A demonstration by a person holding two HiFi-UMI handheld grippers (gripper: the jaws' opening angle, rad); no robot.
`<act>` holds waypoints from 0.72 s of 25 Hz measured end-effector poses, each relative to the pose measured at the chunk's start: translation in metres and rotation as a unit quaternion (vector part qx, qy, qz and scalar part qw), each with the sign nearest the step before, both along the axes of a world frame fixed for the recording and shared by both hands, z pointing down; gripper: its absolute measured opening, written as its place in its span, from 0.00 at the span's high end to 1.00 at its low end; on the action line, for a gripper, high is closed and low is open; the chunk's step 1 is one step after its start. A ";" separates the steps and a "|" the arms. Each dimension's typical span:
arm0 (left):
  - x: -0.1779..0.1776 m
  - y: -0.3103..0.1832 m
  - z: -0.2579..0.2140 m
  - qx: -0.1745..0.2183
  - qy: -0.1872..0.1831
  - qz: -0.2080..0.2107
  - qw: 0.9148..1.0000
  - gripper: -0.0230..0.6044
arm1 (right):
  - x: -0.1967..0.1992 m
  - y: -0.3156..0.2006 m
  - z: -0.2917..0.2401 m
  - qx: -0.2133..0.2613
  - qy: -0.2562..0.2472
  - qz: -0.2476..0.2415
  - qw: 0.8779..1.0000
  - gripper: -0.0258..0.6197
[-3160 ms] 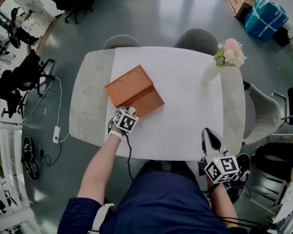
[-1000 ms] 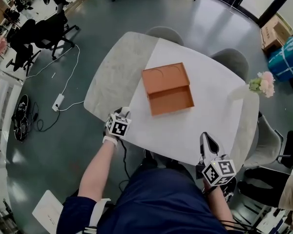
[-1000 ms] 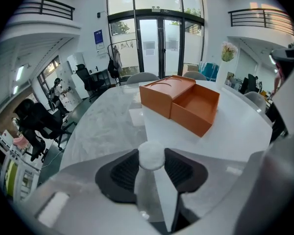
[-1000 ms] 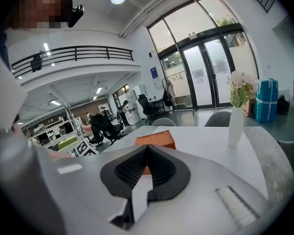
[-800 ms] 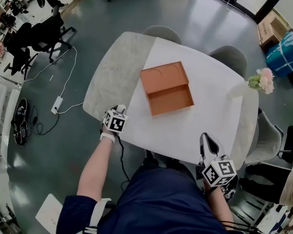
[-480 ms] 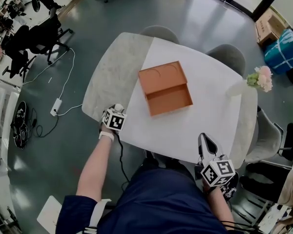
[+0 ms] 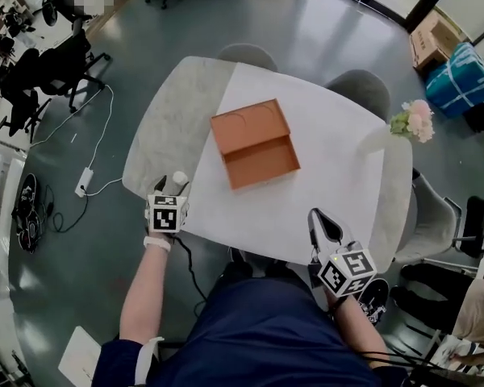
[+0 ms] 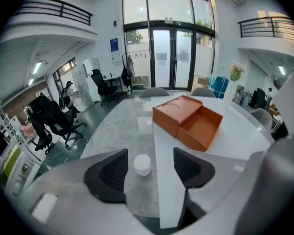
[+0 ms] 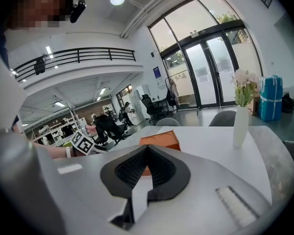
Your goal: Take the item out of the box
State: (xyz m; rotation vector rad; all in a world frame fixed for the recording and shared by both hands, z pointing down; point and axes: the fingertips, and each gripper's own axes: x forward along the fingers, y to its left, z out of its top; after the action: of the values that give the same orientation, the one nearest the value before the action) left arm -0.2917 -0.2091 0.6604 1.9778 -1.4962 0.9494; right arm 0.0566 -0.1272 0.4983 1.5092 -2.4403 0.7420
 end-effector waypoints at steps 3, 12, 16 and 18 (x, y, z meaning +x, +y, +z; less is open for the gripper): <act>0.021 -0.001 -0.066 0.086 0.047 -0.013 0.995 0.51 | 0.009 -0.005 -0.006 0.008 -0.001 -0.005 1.000 0.96; 0.123 0.024 -0.237 0.280 0.168 0.034 0.945 0.92 | 0.037 -0.048 -0.053 0.097 0.019 0.010 0.995 0.96; 0.150 0.028 -0.282 0.350 0.135 0.049 0.926 0.96 | 0.034 -0.068 -0.115 0.211 -0.007 -0.001 0.977 0.96; 0.153 0.029 -0.297 0.367 0.132 0.043 0.920 0.96 | 0.029 -0.069 -0.141 0.259 -0.015 -0.020 0.966 0.96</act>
State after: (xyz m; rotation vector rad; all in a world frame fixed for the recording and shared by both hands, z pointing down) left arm -0.1384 -0.1805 0.3638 2.5621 -1.7670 0.1034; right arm 0.0855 -0.1960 0.3573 1.6031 -2.8228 0.1115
